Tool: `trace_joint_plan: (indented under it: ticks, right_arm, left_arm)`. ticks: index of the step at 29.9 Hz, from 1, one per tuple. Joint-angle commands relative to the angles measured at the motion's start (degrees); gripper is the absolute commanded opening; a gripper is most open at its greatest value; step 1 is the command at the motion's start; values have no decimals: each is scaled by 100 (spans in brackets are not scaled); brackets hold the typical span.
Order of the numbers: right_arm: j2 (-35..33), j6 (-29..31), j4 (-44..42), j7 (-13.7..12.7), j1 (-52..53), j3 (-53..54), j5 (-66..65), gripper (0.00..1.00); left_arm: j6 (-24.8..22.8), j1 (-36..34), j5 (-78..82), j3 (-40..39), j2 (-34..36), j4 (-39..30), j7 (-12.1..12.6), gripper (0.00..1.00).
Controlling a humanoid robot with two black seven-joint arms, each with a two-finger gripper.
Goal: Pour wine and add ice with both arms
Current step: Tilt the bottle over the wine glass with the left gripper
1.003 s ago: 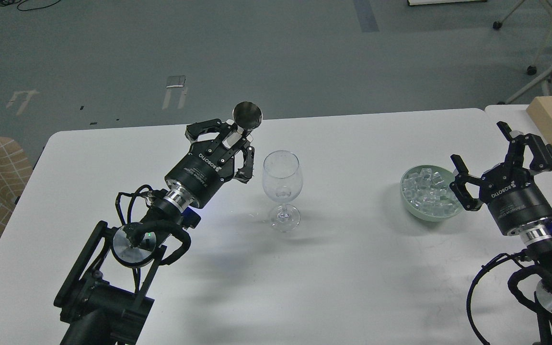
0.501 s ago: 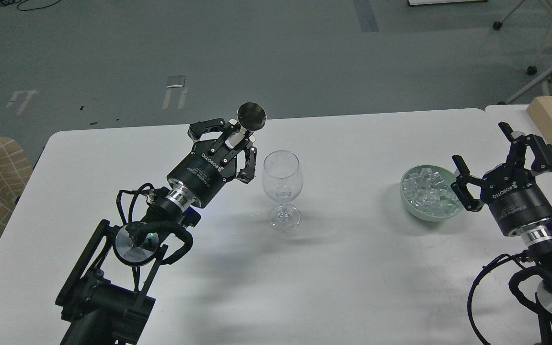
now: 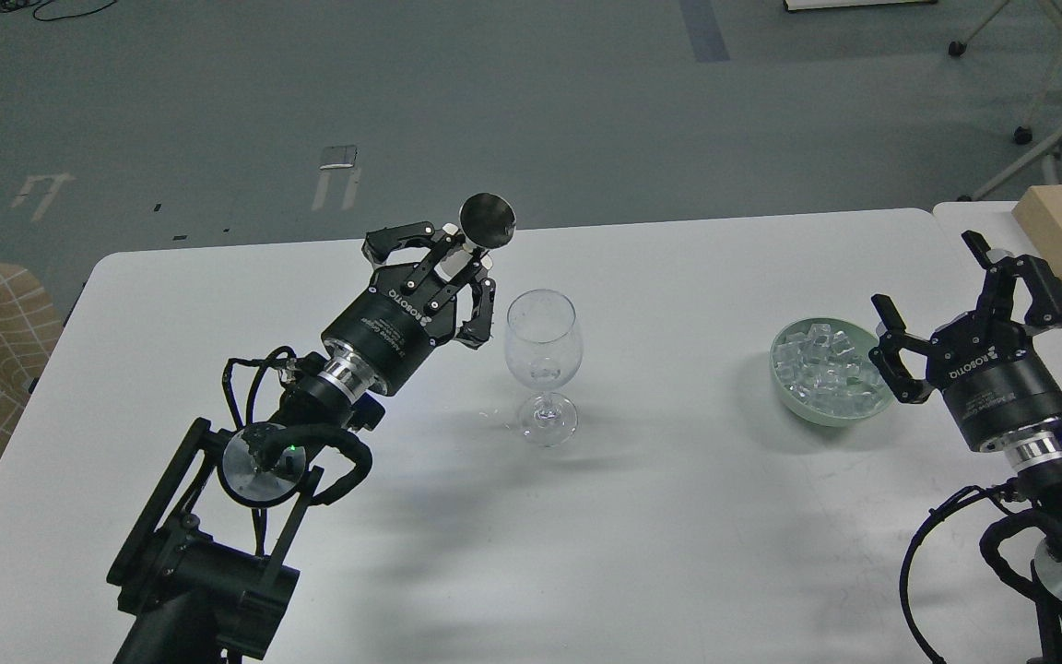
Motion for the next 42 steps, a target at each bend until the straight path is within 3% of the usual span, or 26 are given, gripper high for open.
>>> trace_joint_plan:
  ticks: [1, 13, 20, 42]
  right_arm:
    - [0, 0, 5, 0, 12, 0, 1, 100]
    - [0, 0, 23, 0, 21, 0, 1, 100]
    - [0, 0, 23, -9, 39, -9, 1, 100]
    - [0, 0, -3, -9, 100, -9, 1, 100]
  left_arm:
    - [0, -5, 2, 8, 0, 1, -1, 11]
    - [-149, -13, 11, 8, 0, 1, 8, 11]
    - [-518, 22, 389, 8, 0, 10, 26, 12]
    - [-545, -84, 441, 8, 97, 124, 17, 12]
